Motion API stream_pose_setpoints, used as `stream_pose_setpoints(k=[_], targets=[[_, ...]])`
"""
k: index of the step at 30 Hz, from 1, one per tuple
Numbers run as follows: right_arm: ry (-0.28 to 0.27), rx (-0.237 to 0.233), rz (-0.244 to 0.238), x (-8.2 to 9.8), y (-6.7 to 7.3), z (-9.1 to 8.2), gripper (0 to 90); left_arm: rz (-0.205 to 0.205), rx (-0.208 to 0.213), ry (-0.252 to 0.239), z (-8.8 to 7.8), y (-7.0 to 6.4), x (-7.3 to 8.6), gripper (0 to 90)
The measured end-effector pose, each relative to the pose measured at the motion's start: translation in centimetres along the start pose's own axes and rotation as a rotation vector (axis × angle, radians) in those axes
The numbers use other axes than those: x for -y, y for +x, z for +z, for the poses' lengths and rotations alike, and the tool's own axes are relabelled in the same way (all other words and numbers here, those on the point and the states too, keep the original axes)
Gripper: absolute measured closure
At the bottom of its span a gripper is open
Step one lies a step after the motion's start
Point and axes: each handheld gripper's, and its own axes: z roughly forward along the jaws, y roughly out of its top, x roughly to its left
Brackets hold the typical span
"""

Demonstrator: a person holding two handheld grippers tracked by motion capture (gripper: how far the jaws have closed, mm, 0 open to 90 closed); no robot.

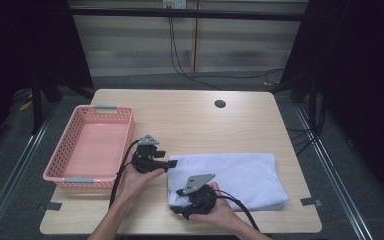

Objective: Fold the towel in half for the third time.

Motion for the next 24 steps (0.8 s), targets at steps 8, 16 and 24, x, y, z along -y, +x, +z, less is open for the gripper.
stream_pose_setpoints(k=[8,16,24], targets=[[0.006,0.072,-0.091,0.2,1.0,0.2,42.4,-0.013,-0.022,-0.002,-0.2,0.9,0.0,32.3],[-0.005,0.091,0.014,0.1,-0.2,-0.2,72.2,-0.06,-0.04,-0.028,0.4,2.1,-0.4,32.6],[-0.002,0.063,0.059,-0.1,-0.6,-0.5,76.7,-0.002,-0.014,0.07,2.3,2.2,-0.5,32.9]])
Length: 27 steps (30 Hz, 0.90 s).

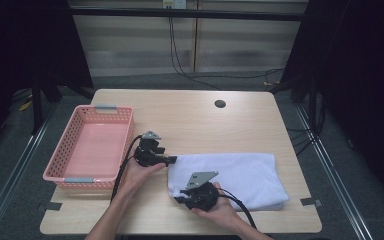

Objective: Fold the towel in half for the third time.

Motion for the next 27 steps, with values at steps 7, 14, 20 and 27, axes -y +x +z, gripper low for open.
stream_pose_setpoints(k=[7,14,20,27], targets=[[-0.003,-0.013,0.005,0.1,0.0,-0.2,76.6,0.041,0.021,0.039,0.5,-0.5,0.3,41.1],[-0.007,-0.026,0.017,-0.1,-0.1,-0.4,76.7,0.068,0.073,0.03,0.8,-1.4,0.5,71.0],[-0.042,-0.035,0.04,-0.8,-0.2,-1.3,76.9,-0.033,0.122,-0.027,0.2,-1.1,0.2,82.5],[-0.13,-0.055,0.073,-2.4,-0.5,-3.6,77.1,-0.064,0.168,-0.122,-2.5,-1.2,-2.0,82.7]])
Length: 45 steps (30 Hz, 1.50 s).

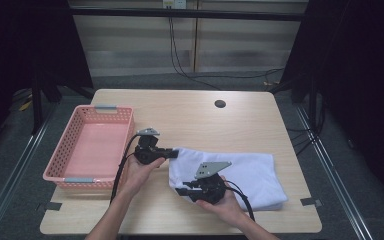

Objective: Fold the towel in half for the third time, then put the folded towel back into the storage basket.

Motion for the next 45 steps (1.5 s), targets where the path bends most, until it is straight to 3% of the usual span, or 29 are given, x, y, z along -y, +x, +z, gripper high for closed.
stream_pose_setpoints(k=[10,18,22,26,31,36,40,42,45], targets=[[-0.09,-0.02,0.001,-3.5,0.5,-1.0,77.1,-0.011,-0.002,-0.055,-2.4,-0.8,-2.9,83.0],[-0.139,-0.038,-0.01,-6.4,1.6,-0.1,77.3,-0.02,-0.054,-0.068,-5.1,-0.6,-3.6,83.0],[-0.16,-0.046,-0.027,-7.7,2.3,0.4,77.4,-0.001,-0.091,-0.084,-7.3,-0.9,-4.3,83.1],[-0.173,-0.047,-0.049,-8.5,2.7,0.3,77.5,0.01,-0.111,-0.077,-7.7,-1.4,-5.0,83.2],[-0.167,-0.028,-0.055,-8.0,2.0,-1.5,77.5,0.06,-0.093,-0.05,-6.0,-2.5,-6.2,83.1],[-0.174,0.022,-0.024,-5.9,1.0,-3.7,77.4,0.08,-0.069,-0.033,-2.3,-3.8,-6.6,82.9],[-0.161,0.076,-0.005,-3.2,0.4,-5.7,77.0,0.091,-0.029,-0.025,0.6,-5.4,-6.7,82.5],[-0.155,0.087,0.009,-1.9,0.2,-6.8,76.5,0.118,-0.03,0.005,2.1,-6.4,-6.7,82.5],[-0.127,0.121,0.039,0.4,-0.4,-8.0,76.1,0.121,-0.009,0.029,4.6,-7.2,-6.7,82.4]])
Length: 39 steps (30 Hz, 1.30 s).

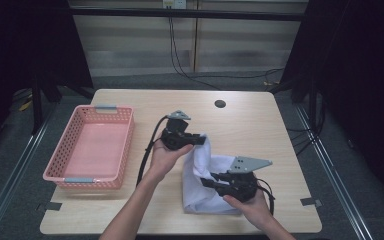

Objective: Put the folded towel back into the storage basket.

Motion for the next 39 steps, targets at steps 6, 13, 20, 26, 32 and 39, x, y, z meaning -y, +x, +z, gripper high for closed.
stream_pose_setpoints(k=[6,13,20,26,32,39], targets=[[0.073,0.072,0.075,4.1,-1.6,-2.0,74.6,0.008,0.025,0.082,5.9,-1.3,1.3,81.1],[0.165,0.141,0.114,6.9,-2.4,-3.9,47.2,0.035,0.065,0.058,8.1,-3.5,1.4,51.6],[0.094,0.209,0.124,4.2,-5.0,-6.0,33.4,0.049,0.028,-0.01,3.3,-3.4,0.7,39.5],[0.085,0.266,0.127,0.9,-8.1,-2.1,26.5,0.077,0.051,0.077,0.6,-3.3,5.0,44.3],[0.167,0.321,0.125,-0.2,-10.3,2.3,24.0,0.078,0.111,0.147,-1.4,-4.6,9.9,44.5],[0.193,0.376,0.128,2.4,-12.2,1.8,28.5,0.096,0.13,0.198,-1.3,-4.5,12.1,40.2]])
